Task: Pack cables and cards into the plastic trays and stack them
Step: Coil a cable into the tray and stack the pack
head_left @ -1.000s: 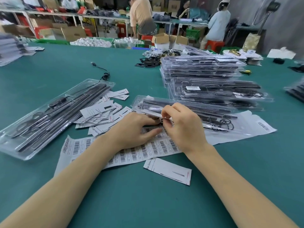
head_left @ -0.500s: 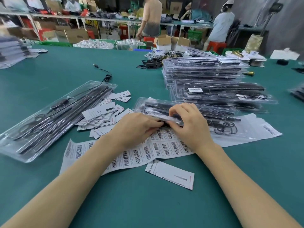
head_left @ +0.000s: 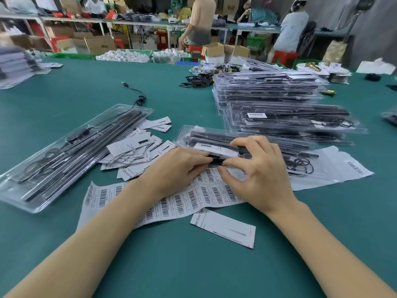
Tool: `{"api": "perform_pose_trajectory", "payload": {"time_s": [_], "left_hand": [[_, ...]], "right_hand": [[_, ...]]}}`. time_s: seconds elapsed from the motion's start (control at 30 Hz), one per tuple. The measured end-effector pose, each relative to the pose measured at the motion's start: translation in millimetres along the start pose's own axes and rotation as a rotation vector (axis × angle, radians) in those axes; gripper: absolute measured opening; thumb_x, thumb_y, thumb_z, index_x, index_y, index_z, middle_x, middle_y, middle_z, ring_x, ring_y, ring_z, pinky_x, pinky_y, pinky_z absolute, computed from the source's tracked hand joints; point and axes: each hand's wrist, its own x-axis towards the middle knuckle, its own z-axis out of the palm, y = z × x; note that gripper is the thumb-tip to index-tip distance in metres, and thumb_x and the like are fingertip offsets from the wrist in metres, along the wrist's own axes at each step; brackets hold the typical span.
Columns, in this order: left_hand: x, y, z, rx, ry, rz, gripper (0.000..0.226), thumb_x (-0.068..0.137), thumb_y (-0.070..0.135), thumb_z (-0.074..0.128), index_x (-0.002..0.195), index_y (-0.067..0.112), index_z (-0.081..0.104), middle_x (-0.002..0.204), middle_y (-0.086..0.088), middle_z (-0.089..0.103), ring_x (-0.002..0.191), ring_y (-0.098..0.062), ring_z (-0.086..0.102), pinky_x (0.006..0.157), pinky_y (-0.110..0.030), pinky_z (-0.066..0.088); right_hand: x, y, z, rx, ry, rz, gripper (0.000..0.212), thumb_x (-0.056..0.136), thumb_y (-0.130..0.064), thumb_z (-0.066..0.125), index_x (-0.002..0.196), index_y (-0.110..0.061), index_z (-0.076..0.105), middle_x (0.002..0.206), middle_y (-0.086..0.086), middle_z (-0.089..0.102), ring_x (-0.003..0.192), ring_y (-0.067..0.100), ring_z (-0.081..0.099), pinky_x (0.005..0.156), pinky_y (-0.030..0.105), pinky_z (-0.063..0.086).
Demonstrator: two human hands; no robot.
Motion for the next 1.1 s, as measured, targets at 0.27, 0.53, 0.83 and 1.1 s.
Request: {"api": "perform_pose_trajectory", "payload": {"time_s": [0.27,0.53,0.83,1.1], "left_hand": [[-2,2,0,-0.005,0.040,-0.008,0.023,0.096,0.015,0.066,0.118,0.012,0.075,0.112,0.001,0.075,0.096,-0.017,0.071,0.086,-0.036,0.057],[-2,3,1,0.003,0.042,-0.043,0.025,0.098,0.017,0.064,0.121,0.013,0.074,0.122,-0.002,0.072,0.105,-0.019,0.071,0.093,-0.036,0.056],[-3,-1,5,0.009,0.018,-0.078,0.025,0.098,0.018,0.064,0.120,0.012,0.074,0.124,-0.004,0.071,0.113,-0.021,0.066,0.098,-0.039,0.053],[-4,-1,4,0.188,0.100,0.016,0.024,0.093,0.026,0.069,0.116,0.019,0.076,0.111,0.008,0.075,0.101,-0.023,0.057,0.080,-0.038,0.048]], "right_hand": [[-17,-18,-8,-0.090,-0.116,0.064,0.032,0.092,-0.031,0.058,0.113,-0.016,0.077,0.143,0.009,0.058,0.134,0.032,0.051,0.103,0.050,0.043],[-19,-21,-3,-0.179,-0.295,0.113,0.059,0.099,-0.052,0.036,0.142,-0.016,0.057,0.165,0.008,0.026,0.153,0.027,0.022,0.119,0.054,0.026],[-8,-26,8,-0.260,-0.482,0.255,0.088,0.093,-0.071,0.007,0.158,-0.013,0.024,0.168,0.011,-0.011,0.155,0.026,-0.012,0.123,0.058,0.007],[-8,-24,11,-0.170,-0.389,0.254,0.062,0.097,-0.067,0.025,0.139,-0.031,0.052,0.168,0.011,0.007,0.156,0.027,-0.001,0.120,0.063,0.011]]}}
